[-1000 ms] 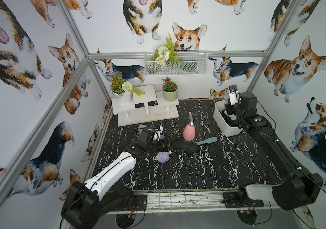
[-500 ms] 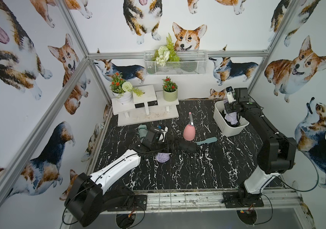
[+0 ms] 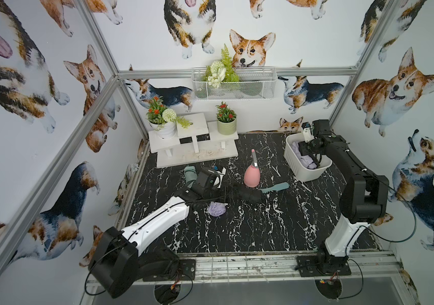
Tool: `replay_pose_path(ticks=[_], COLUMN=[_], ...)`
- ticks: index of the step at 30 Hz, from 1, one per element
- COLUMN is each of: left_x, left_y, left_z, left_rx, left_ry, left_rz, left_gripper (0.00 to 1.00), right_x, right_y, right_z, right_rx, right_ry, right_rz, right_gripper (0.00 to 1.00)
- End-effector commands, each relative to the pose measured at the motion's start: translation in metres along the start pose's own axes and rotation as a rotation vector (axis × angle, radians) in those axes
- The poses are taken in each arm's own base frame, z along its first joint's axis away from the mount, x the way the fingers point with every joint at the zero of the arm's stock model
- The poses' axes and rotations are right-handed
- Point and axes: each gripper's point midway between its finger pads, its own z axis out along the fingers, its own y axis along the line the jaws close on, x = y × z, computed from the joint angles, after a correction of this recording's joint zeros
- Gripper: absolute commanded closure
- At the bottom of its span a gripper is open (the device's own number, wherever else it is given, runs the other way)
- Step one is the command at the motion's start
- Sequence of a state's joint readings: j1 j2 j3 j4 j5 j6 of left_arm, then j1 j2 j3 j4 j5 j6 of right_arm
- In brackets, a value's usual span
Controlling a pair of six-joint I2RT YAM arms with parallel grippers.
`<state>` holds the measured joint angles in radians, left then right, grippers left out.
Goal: Put the umbrella into the storage box
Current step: Place the umbrella in the storage box, then pick up the umbrella from the center of the board.
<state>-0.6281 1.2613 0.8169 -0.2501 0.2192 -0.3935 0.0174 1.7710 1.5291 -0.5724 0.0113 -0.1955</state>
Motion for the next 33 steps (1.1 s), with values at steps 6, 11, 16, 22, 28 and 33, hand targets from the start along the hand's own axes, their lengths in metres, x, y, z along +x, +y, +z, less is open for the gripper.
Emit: replay_pose_path(ticks=[6, 11, 16, 22, 28, 33], left_x=[-0.011, -0.016, 0.0, 0.014, 0.027, 0.005], left_y=[0.004, -0.009, -0.014, -0.022, -0.013, -0.018], left_z=[-0.006, -0.017, -0.018, -0.006, 0.006, 0.029], left_rx=[-0.094, -0.085, -0.148, -0.057, -0.046, -0.021], left_ry=[0.003, 0.009, 0.076, 0.042, 0.104, 0.123], left_rz=[0.117, 0.029, 0.233, 0.558, 0.94, 1.14], left_gripper=[0.11, 0.11, 0.11, 0.12, 0.07, 0.05], right_x=[-0.008, 0.003, 0.021, 0.025, 0.022, 0.02], right_y=[0.014, 0.028, 0.043, 0.059, 0.064, 0.073], right_z=[-0.05, -0.076, -0.085, -0.101, -0.106, -0.103], right_rx=[-0.082, -0.143, -0.216, -0.275, -0.3, -0.311], right_ry=[-0.213, -0.289, -0.216, -0.24, -0.284, -0.258], right_rz=[0.202, 0.337, 0.425, 0.427, 0.454, 0.427], right_gripper=[0.25, 0.25, 0.26, 0.27, 0.27, 0.27])
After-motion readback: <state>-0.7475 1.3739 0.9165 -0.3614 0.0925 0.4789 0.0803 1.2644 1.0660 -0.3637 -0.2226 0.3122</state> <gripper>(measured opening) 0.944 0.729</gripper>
